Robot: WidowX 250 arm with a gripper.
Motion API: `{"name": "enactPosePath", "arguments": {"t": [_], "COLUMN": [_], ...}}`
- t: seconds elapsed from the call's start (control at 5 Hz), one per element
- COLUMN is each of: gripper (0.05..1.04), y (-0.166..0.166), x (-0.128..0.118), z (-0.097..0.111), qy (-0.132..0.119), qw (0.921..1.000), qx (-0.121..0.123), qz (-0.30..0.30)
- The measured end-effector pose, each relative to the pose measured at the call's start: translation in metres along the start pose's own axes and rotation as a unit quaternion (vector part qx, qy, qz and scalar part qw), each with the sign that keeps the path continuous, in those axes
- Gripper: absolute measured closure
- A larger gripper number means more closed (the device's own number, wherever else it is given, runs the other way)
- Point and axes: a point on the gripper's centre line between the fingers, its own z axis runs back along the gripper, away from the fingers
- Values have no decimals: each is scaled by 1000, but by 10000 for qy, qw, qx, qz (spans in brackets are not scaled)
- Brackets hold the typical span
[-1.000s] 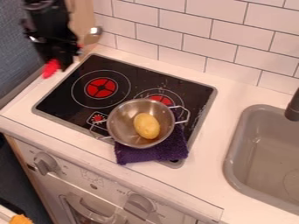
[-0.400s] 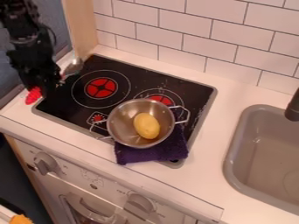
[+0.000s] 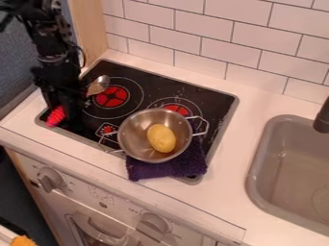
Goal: Move the red spoon and put into the left burner
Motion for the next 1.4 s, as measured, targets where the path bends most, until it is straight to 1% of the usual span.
{"name": "enactPosePath", "arguments": {"t": [0.2, 0.4, 0.6, 0.8, 1.0, 1.2, 1.4], "gripper": [277, 81, 81, 83, 83, 83, 83], "y": [0, -2, -4, -5, 2, 5, 5], "x": [3, 1, 1, 7, 13, 13, 13], "z": [3, 3, 3, 8, 36, 65, 66], "qy": [7, 80, 93, -24, -202, -431, -435], "qw": [9999, 9998, 9998, 9997, 9998, 9990, 9989], "qx": [23, 0, -80, -195, -86, 89, 114], "qz": [130, 165, 137, 129, -4, -121, -133]}}
